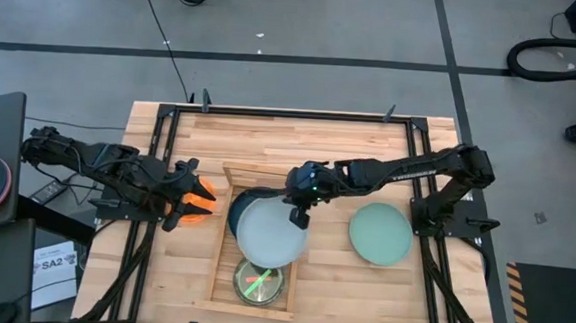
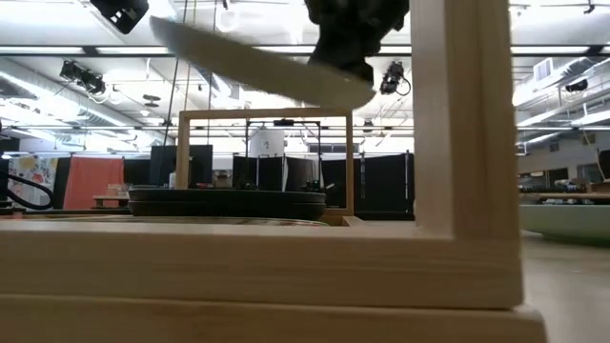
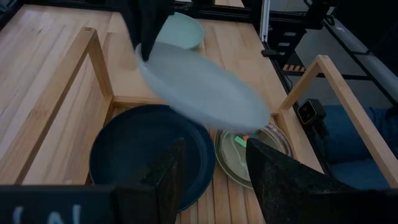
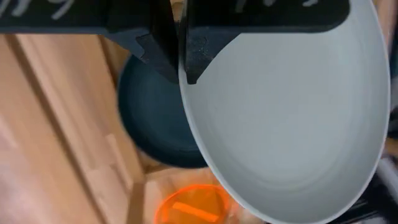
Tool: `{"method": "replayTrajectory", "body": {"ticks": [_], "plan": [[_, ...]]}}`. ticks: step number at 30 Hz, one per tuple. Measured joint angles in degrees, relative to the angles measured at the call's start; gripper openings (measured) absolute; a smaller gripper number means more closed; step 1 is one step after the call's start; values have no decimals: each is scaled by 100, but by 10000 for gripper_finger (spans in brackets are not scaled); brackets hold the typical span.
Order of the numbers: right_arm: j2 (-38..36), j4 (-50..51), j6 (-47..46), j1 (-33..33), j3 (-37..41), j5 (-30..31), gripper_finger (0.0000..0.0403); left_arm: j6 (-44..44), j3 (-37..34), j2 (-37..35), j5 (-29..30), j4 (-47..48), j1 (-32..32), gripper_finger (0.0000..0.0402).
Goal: Place and stack plates onto a shelf
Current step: Stack the big gray plate on top of the big black plate on the shelf
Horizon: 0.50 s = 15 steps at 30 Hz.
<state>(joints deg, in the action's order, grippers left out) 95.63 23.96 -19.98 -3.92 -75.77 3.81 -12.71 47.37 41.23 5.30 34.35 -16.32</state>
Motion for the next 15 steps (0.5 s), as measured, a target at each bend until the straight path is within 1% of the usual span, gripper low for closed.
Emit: {"method": "replayTrajectory", "body": {"ticks": [9, 15], "plan": [[408, -656, 37, 31, -2, 924, 18, 0, 0, 2, 0, 6, 0, 176], [638, -694, 83, 103, -2, 976, 19, 0, 0, 0, 0, 13, 0, 176]]}}
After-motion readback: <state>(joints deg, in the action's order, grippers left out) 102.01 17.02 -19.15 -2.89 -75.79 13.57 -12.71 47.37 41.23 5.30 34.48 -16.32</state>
